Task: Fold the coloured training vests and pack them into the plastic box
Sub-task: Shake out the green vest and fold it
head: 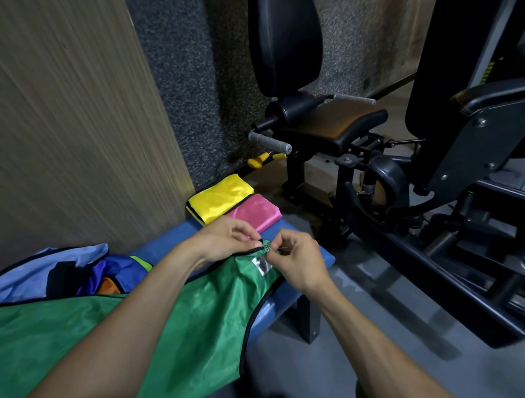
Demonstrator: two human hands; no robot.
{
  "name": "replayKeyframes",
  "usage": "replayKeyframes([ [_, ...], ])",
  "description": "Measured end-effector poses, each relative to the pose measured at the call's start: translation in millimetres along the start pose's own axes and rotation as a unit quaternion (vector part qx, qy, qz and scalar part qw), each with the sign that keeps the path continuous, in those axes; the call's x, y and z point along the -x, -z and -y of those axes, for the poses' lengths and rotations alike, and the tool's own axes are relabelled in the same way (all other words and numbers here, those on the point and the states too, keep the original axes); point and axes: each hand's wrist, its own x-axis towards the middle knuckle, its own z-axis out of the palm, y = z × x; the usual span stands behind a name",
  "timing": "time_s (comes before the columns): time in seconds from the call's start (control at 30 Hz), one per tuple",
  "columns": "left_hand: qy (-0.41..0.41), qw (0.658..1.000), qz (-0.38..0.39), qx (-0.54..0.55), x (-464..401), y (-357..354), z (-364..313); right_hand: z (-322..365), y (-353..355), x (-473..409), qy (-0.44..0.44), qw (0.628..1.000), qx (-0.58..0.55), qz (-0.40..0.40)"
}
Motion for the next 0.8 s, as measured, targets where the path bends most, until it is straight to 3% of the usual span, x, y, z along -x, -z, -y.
replayKeyframes([
  [0.2, -0.086, 0.995, -0.051, -0.027, 7, 5, -7, 4, 1, 3, 0.024, 0.999, 0.01, -0.024],
  [0.3, -0.074, 0.994, -0.079, -0.003, 11, 6, -3, 6, 0, 6, 0.029, 0.999, 0.014, -0.027],
  [0.5, -0.045, 0.998, -0.037, 0.027, 21, -1, -1, 21, -1, 12, 0.06, 0.998, 0.02, -0.029],
  [0.8, -0.091, 0.979, -0.167, 0.073, 20, -14, -12, 26, 4, 17, 0.063, 0.997, 0.02, -0.038],
])
